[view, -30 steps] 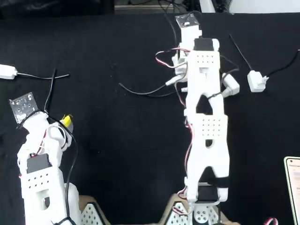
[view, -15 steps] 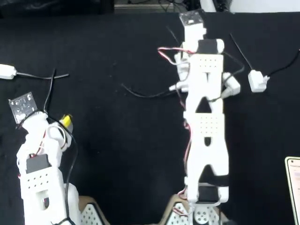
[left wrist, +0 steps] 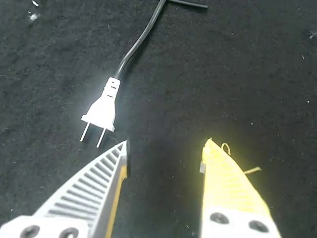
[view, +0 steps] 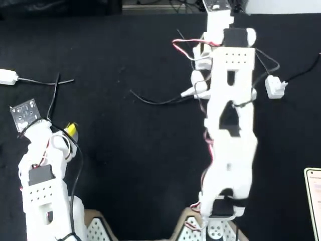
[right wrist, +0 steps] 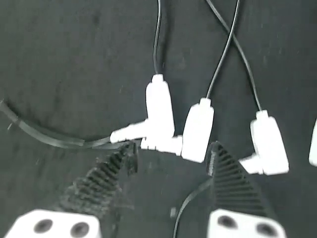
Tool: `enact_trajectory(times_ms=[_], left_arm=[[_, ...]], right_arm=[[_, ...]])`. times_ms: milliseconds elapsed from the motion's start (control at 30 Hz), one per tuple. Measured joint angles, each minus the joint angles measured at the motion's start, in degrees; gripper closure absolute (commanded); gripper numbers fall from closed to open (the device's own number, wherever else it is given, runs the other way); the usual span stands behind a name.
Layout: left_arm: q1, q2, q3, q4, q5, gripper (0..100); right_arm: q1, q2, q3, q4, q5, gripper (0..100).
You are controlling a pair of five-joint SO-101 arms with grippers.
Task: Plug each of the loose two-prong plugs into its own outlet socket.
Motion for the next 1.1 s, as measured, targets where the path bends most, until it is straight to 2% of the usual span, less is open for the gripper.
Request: enact_trajectory(times_ms=[133,400,567,700,867,1100], left_arm=[[0.00,0.00,0.00,0.00,0.00,76],[0.00,0.00,0.00,0.00,0.00,76],[0.00,0.00,0.00,0.00,0.00,76],[0.00,0.00,0.00,0.00,0.00,76],[0.00,0.00,0.00,0.00,0.00,76],[0.00,0.00,0.00,0.00,0.00,75]], right_arm=[[-2.29,-13.01,17.49,-3.34,0.00,77.3],[-5.01,-29.54,51.08,-17.23,-0.09,77.6],[-10.81,-40.09,71.12,-25.14,-0.09,77.6],[-17.76,-46.24,87.30,-37.36,-0.62,77.6],[-26.37,-51.34,104.26,-55.82,-5.19,77.3],[-27.52,-54.33,117.80,-74.81,-6.15,77.6]])
